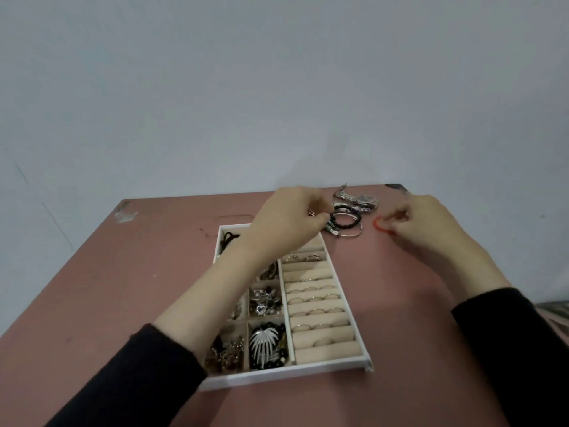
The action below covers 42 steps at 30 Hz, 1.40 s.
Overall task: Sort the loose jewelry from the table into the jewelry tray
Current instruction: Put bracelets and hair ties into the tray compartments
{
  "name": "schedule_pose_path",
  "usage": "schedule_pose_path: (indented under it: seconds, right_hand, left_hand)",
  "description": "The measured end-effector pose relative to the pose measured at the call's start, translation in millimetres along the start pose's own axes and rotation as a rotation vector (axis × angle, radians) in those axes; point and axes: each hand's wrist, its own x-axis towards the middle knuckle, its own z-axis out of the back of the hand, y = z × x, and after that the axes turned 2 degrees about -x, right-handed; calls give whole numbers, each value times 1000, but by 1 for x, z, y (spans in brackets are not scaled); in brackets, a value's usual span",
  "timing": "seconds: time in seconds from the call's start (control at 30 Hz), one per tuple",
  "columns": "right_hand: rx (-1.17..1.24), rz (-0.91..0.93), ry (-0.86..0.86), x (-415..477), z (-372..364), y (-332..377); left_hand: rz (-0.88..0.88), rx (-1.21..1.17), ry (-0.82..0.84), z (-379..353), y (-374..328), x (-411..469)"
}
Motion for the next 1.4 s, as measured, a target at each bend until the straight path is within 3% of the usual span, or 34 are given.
schedule_pose_path:
  seconds: [0.1,0.37,0.43,0.5,0.6,0.83,0.93,1.1,1.4]
  right_hand:
    - [-125,-31,28,-3,2,-2]
    - [-158,26,-24,-4,-1,-4]
    - [38,9,-122,-1,-4,-4]
    - [450,-33,-208,1,-3,3]
    - [954,-97,-172,0,-1,15]
    - [1136,-158,-151,-1,-1,22]
    - [1164,-173,-192,-2,-1,23]
    - [1159,-149,-231,-6,0,24]
    - [1133,16,-96,-16,-6,62]
  left_hand:
    - [-4,45,66,-18,-9,20]
    - [78,254,109,-54,-2,56]
    - [70,305,114,-62,1,61]
    - [39,342,116,-68,3,65]
    - [3,398,141,-74,2,67]
    - [-11,521,88,-79,-6,66]
    - [41,429,7,-74,-7,67]
    - [111,73,-171,-45,-2,77]
    - [74,-195,-355,39,8,17]
